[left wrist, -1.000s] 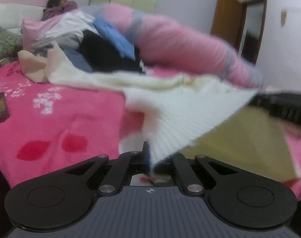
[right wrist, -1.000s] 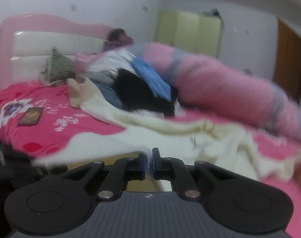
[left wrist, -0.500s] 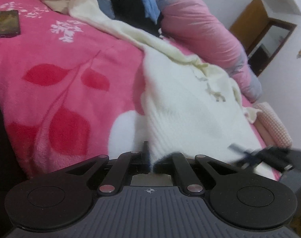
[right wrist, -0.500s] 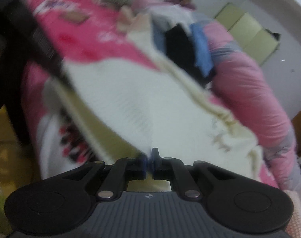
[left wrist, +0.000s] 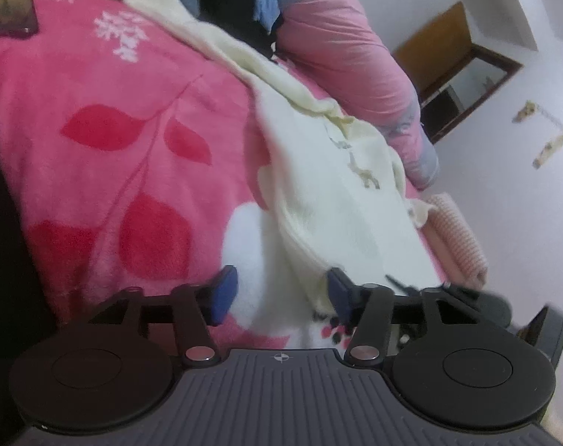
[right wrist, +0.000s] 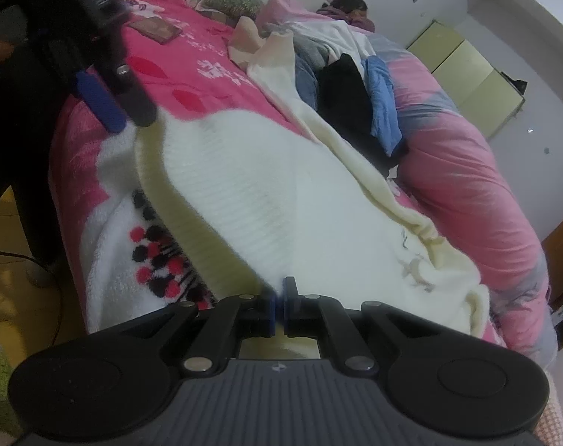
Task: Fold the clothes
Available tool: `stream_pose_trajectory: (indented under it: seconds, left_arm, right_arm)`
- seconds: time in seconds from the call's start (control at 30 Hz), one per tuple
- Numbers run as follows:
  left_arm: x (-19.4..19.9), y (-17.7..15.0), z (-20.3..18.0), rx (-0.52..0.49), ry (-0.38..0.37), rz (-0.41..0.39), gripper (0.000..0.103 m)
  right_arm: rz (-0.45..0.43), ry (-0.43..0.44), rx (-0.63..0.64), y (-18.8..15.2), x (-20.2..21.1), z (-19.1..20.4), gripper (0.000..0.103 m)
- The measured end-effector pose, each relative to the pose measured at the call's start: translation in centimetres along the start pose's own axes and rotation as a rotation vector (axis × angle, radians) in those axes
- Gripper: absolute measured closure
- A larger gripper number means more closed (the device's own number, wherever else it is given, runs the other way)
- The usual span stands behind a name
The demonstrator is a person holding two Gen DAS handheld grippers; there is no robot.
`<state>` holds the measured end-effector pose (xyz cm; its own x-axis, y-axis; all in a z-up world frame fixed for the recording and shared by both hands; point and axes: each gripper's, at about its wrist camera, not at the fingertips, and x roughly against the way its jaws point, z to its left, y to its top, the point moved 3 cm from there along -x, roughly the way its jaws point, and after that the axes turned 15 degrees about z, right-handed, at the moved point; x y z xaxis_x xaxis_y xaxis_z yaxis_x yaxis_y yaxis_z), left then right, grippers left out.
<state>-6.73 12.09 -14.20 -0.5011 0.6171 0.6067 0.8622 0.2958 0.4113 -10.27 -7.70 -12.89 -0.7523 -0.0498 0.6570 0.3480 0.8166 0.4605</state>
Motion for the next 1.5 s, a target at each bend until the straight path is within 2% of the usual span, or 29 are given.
stream_pose_trajectory:
  seconds: [0.07, 0.17, 0.23, 0.37, 0.43, 0.5, 0.63, 0.73, 0.8, 0.87, 0.9, 0.97, 1.07, 1.17, 1.23, 1.27, 1.4, 1.5]
  left_arm:
    - [0.1, 0.6, -0.3, 0.000, -0.049, 0.008, 0.046]
    - [0.3, 0.9, -0.9, -0.024, -0.125, 0.030, 0.034]
    - [0.1, 0.9, -1.0, -0.021, -0.115, 0.034, 0.033]
    - [-1.1, 1.3, -0.9, -0.002, -0.013, 0.027, 0.034]
    - [-2.2, 1.6, -1.1, -0.020, 0.053, 0.035, 0.040]
    - [-2.9, 1.8, -1.8, -0.068, 0.125, 0.037, 0.045]
    - [-3.5, 1.6, -3.4, -0.174, 0.285, 0.045, 0.060]
    - [-3.6, 1.5, -3.7, -0.191, 0.342, 0.051, 0.065]
    - [-3.8, 1.5, -3.8, -0.200, 0.367, 0.058, 0.067]
    - [-4.0, 1.5, -4.2, -0.221, 0.394, 0.066, 0.067]
    - [-4.1, 1.4, -4.4, -0.232, 0.407, 0.070, 0.067]
    - [-4.0, 1.3, -4.6, -0.249, 0.428, 0.079, 0.067]
    - [-4.1, 1.4, -4.7, -0.252, 0.437, 0.085, 0.067]
    - [-4.1, 1.3, -4.7, -0.252, 0.443, 0.085, 0.067]
    - [-4.1, 1.2, -4.8, -0.262, 0.453, 0.083, 0.067]
    - [-4.1, 1.1, -4.9, -0.266, 0.458, 0.083, 0.067]
    - [-4.1, 1.1, -4.9, -0.277, 0.464, 0.084, 0.068]
    - [-4.1, 1.2, -4.7, -0.290, 0.462, 0.087, 0.068]
  right_arm:
    - [-0.004, -0.005, 0.001, -0.1, 0.0, 0.1, 0.099]
    - [-0.012, -0.004, -0.009, -0.2, 0.1, 0.1, 0.099]
    - [-0.017, -0.003, -0.017, -0.3, 0.1, 0.1, 0.099]
    - [-0.028, -0.002, -0.026, -0.6, 0.2, 0.1, 0.099]
    - [-0.033, -0.001, -0.035, -0.7, 0.2, 0.1, 0.099]
    - [-0.038, 0.001, -0.047, -0.8, 0.2, 0.1, 0.099]
    - [-0.049, 0.000, -0.077, -0.9, 0.4, 0.0, 0.099]
    - [-0.055, 0.020, -0.121, -1.3, 1.0, -0.6, 0.096]
    - [-0.060, 0.062, -0.200, -2.2, 2.2, -1.6, 0.089]
    - [-0.070, 0.109, -0.301, -3.5, 3.6, -3.1, 0.073]
    - [-0.077, 0.135, -0.362, -4.5, 4.4, -4.0, 0.069]
    - [-0.093, 0.174, -0.489, -6.4, 6.1, -6.0, 0.055]
    - [-0.120, 0.192, -0.682, -9.4, 7.3, -10.5, 0.049]
    - [-0.076, 0.114, -0.833, -11.9, 6.4, -14.8, 0.048]
    - [0.004, 0.048, -0.859, -12.8, 4.5, -16.7, 0.048]
    - [0.017, 0.043, -0.864, -13.0, 3.8, -17.2, 0.050]
    - [0.090, 0.048, -0.777, -12.7, 0.4, -18.0, 0.056]
    - [0.177, 0.051, -0.692, -12.8, -2.1, -17.0, 0.073]
